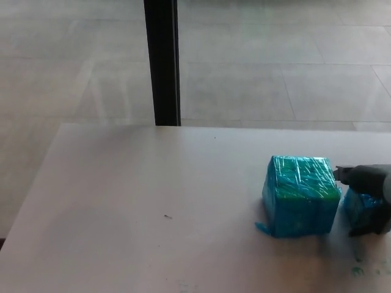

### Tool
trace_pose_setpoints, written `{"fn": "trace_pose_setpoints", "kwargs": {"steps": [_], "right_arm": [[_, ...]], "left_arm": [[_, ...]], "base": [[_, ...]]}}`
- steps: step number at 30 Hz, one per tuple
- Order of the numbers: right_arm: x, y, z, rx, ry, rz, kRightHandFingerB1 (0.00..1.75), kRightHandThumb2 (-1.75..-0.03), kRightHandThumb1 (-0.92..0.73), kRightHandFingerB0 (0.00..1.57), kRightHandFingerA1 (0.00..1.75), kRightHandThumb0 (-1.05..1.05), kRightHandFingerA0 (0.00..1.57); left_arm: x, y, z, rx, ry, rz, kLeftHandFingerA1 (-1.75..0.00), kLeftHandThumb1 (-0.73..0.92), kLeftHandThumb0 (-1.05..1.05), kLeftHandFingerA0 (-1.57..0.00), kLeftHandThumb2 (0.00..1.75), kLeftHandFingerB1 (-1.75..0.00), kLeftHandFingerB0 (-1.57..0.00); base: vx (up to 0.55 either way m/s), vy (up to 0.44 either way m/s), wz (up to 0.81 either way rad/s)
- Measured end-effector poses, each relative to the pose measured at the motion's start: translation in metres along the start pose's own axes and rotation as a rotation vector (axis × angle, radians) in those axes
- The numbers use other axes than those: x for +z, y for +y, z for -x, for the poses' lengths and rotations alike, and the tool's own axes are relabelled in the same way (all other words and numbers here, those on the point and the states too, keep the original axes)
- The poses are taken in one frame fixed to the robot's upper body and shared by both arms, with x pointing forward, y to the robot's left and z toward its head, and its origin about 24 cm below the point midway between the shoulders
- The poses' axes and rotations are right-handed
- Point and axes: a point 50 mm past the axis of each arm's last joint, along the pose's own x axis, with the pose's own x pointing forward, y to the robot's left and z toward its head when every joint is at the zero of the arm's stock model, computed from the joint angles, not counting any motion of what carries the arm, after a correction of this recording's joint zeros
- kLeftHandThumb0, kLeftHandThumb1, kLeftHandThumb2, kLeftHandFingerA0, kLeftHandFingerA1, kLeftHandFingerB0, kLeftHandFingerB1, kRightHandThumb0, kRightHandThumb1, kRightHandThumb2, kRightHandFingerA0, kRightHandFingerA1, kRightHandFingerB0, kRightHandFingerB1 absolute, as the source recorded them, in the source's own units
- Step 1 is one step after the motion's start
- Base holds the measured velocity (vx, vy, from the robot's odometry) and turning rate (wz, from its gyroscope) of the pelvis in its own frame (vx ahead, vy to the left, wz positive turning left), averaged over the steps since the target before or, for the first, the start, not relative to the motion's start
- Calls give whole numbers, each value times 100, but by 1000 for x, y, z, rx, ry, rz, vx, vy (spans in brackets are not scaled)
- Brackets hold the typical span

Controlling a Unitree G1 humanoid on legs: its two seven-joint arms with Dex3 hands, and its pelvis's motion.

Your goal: The robot uses its right hand to pick up the small cube kept on the middle on the desk and place it on the bigger cube kept next to it

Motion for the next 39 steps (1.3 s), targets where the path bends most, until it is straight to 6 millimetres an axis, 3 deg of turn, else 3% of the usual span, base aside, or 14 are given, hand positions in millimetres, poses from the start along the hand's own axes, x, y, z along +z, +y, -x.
{"fn": "trace_pose_setpoints", "kwargs": {"steps": [5, 6, 9, 14, 16, 17, 19, 24, 29, 30, 34, 35, 38, 39], "right_arm": [[-14, 9, 3, 17, 52, 124, 42, -74, -33, 6, 47, -57, 0], [-17, 10, 3, 21, 62, 142, 41, -74, -33, 8, 32, -56, 0], [-24, 14, 5, 26, 95, 224, 34, -68, -39, 13, 0, -72, 0], [-36, 21, 8, 25, 155, 348, 38, -67, -44, 5, 1, -47, 0], [-37, 24, 8, 24, 172, 394, 43, -70, -48, 11, 38, -47, 0], [-37, 26, 8, 19, 178, 412, 33, -53, -59, 29, 114, -34, 14], [-37, 30, 7, -1, 190, 446, 32, -53, -66, 35, 132, -33, 24], [-38, 35, 6, -57, 201, 512, 40, -59, -64, 67, 105, -28, 53], [-38, 37, 6, -121, 185, 536, 60, -82, -43, 58, 104, -30, 73], [-38, 37, 6, -134, 183, 539, 49, -57, -53, 73, 129, -21, 74], [-40, 39, 7, -182, 172, 546, 46, -61, -58, 69, 144, -23, 68], [-40, 39, 7, -190, 170, 547, 45, -61, -59, 68, 147, -26, 72], [-41, 41, 7, -223, 164, 553, 46, -60, -56, 65, 158, -26, 82], [-42, 42, 7, -238, 160, 554, 43, -56, -52, 62, 159, -25, 88]], "left_arm": [[1, 0, 0, 1, -2, -1, -69, 63, -90, -29, 104, -54, -22], [1, 0, 0, 1, -1, 0, -72, 83, -91, -27, 65, -47, -25], [2, 1, 0, 2, -4, 2, -73, 82, -91, -27, 65, -49, -25], [2, 0, -1, 1, -7, 2, -71, 68, -97, -26, 82, -51, -20], [3, 0, 0, 1, -9, 1, -68, 62, -89, -25, 103, -55, -20], [4, 0, -1, 1, -14, -1, -73, 64, -95, -30, 81, -52, -24], [5, 1, 0, 3, -20, 1, -72, 63, -94, -31, 81, -52, -25], [4, 1, 0, 5, -15, 10, -71, 78, -88, -29, 64, -48, -26], [4, 0, -1, 2, -16, 10, -74, 78, -89, -28, 64, -51, -27], [4, 0, -1, 2, -16, 9, -74, 79, -88, -27, 64, -51, -27], [4, 0, -1, 0, -17, 8, -78, 76, -88, -25, 63, -54, -30], [4, 0, -1, 0, -17, 8, -74, 59, -86, -33, 105, -57, -25], [4, -1, -1, -1, -19, 7, -75, 57, -83, -37, 105, -60, -31], [5, -1, -1, -2, -19, 7, -79, 72, -84, -32, 62, -56, -37]], "base": [[0, 0, 3], [0, 0, 0], [0, 0, 0], [0, 0, 0], [0, 0, 0], [0, 0, 0], [0, 0, 0], [0, 0, 0], [0, 0, 0], [0, 0, 0], [0, 0, 0], [0, 0, 0], [0, 0, 0], [0, 0, 0]]}}
